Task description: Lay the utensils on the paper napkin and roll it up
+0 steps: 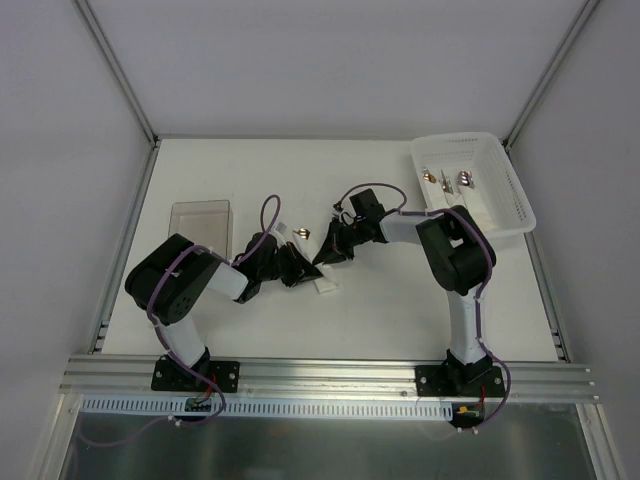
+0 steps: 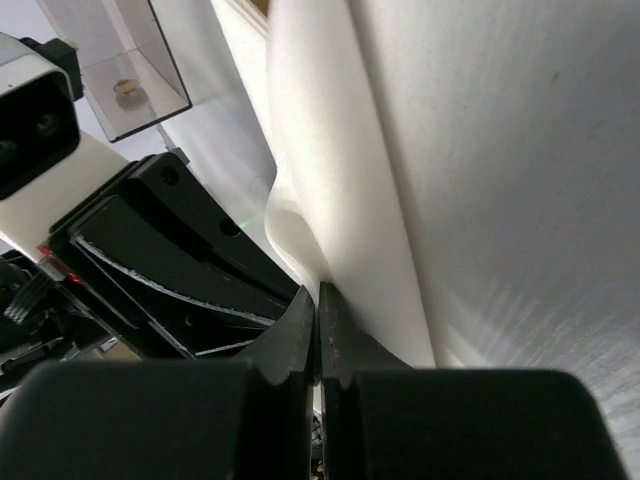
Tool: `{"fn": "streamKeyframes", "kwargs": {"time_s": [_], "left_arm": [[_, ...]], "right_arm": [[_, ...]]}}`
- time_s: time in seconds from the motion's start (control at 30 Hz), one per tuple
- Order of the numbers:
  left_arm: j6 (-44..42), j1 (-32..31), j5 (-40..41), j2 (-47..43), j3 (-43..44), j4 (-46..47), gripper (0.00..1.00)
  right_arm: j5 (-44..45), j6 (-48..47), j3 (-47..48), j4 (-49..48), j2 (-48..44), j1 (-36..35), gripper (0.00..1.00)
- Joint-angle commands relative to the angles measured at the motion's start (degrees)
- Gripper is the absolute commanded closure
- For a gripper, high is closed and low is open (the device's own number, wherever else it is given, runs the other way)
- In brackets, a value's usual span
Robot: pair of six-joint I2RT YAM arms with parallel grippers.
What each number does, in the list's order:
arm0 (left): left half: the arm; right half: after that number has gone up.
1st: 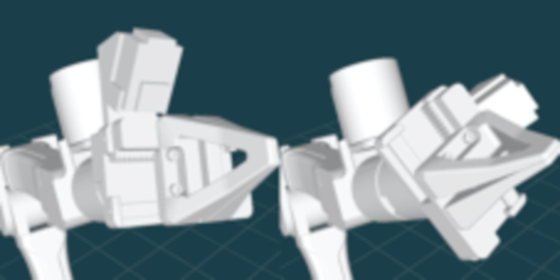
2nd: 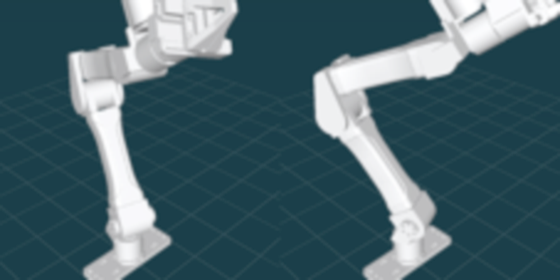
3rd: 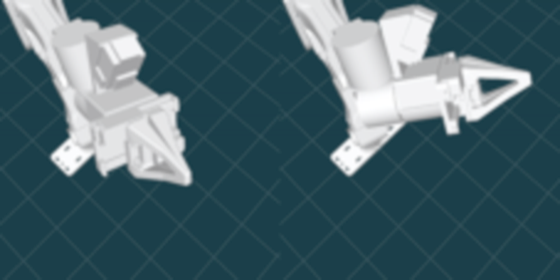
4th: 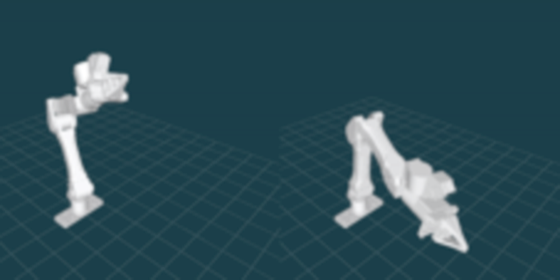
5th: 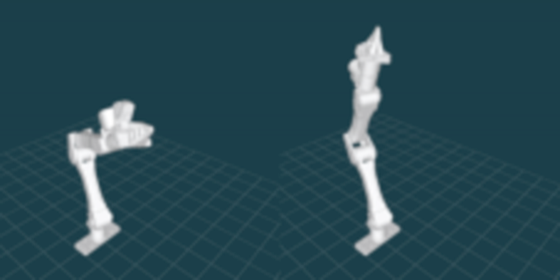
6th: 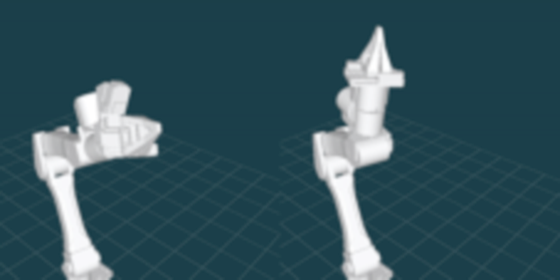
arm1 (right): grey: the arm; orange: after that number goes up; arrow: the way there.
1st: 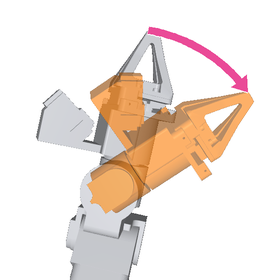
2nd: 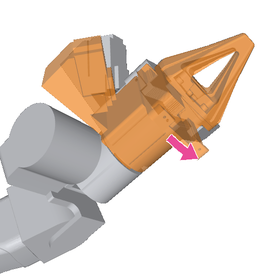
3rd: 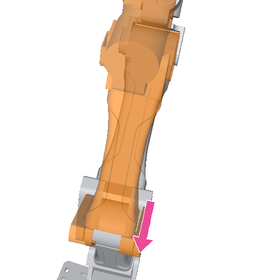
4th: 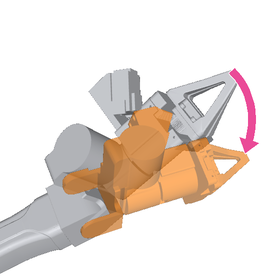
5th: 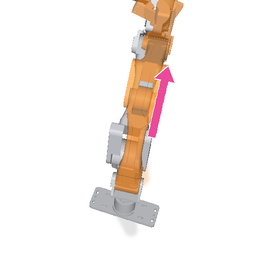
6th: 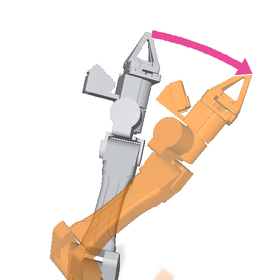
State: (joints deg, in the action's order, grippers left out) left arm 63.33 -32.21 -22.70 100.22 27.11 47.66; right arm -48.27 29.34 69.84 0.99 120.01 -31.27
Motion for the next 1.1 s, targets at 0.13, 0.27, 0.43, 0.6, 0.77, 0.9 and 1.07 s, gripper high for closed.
{"fn": "streamKeyframes", "kwargs": {"time_s": [0.13,0.27,0.43,0.6,0.77,0.9,1.07], "left_arm": [[-3.92,-0.31,2.13,0.76,-0.39,-7.05,0.97],[-4.35,-0.31,2.13,-0.82,-0.92,-7.05,0.95],[-5.23,-0.75,1.34,-4.15,-0.92,-7.75,0.94],[-5.67,-1.19,1.95,-8.28,-1.71,-10.04,0.92],[-5.5,-1.19,5.46,-19.43,-3.91,-16.53,0.89],[-6.38,-1.19,11.17,-27.97,-4.7,-26.54,0.86],[-6.03,-1.1,13.2,-28.42,-4.7,-29.65,0.89]], "right_arm": [[-1.3,4.84,0.56,-4.42,0.75,-0.81,0.99],[1.07,2.66,0.99,-1.35,1.28,-1.16,0.99],[3.18,0.1,3.45,5.06,2.78,-1.43,0.99],[3.8,-0.43,4.25,6.38,4.09,-1.52,1.0],[4.59,-1.48,4.95,8.5,4.71,-1.52,0.97],[3.97,-1.48,6.0,8.85,5.15,-1.6,0.95],[3.62,-1.74,6.1,8.76,5.06,-1.69,0.97]]}}
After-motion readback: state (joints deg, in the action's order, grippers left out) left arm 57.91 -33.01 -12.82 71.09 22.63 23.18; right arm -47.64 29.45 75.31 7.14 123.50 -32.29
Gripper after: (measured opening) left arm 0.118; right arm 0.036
